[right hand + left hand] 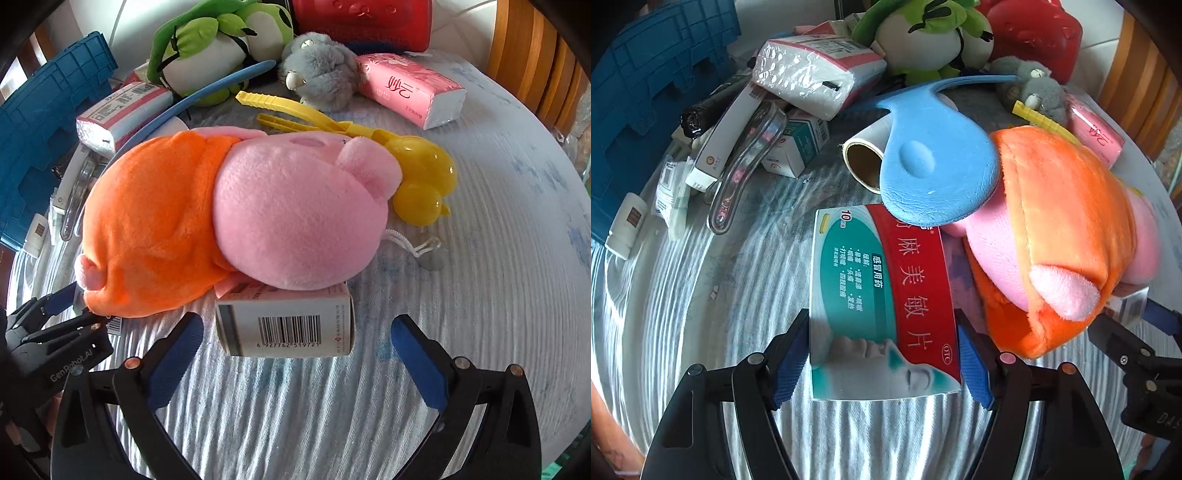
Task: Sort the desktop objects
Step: 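Grasp red-and-teal medicine box with left tool while right tool grasps white barcode box, then lift both held boxes and turn toward the blue crate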
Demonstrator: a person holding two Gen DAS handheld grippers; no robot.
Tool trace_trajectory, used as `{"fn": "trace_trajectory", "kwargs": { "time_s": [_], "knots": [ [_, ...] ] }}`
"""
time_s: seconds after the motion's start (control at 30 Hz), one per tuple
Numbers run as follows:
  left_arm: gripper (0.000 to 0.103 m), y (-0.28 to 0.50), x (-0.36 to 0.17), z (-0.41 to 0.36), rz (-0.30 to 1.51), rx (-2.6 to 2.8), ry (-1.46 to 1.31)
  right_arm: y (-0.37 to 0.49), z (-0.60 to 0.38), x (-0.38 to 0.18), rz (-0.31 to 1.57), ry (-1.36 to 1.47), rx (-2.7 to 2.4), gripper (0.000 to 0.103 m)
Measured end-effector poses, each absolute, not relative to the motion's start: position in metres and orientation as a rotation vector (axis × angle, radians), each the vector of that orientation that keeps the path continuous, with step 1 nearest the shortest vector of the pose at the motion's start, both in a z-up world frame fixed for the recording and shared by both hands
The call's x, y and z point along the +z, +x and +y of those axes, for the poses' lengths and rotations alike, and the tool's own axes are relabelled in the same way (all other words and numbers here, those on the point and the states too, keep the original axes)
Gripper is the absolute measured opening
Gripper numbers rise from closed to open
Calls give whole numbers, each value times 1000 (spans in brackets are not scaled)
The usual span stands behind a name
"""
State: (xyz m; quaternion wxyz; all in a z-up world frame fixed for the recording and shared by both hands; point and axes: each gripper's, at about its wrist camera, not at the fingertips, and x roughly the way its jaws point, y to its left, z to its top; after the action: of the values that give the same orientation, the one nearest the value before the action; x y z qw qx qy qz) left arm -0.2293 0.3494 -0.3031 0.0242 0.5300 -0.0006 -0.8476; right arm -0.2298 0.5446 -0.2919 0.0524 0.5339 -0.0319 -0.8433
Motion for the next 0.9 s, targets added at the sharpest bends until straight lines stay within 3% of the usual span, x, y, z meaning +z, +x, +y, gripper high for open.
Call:
{"fn": "trace_trajectory", "kwargs": {
  "time_s": [0.13, 0.27, 0.53, 0.9],
  "knots": [
    [73, -229, -303, 350, 4, -2616, 1631, -229, 543, -294, -69, 1623, -2587, 102],
    [72, -225, -302, 354, -31, -2621, 1617, -226, 542, -294, -31, 1620, -2609, 63],
    [72, -217, -294, 353, -53, -2613, 1605, -218, 542, -282, -45, 1577, -2612, 63],
    [72, -193, -242, 337, 10, -2651, 1465, -204, 524, -228, -10, 1393, -2628, 63]
  ]
}}
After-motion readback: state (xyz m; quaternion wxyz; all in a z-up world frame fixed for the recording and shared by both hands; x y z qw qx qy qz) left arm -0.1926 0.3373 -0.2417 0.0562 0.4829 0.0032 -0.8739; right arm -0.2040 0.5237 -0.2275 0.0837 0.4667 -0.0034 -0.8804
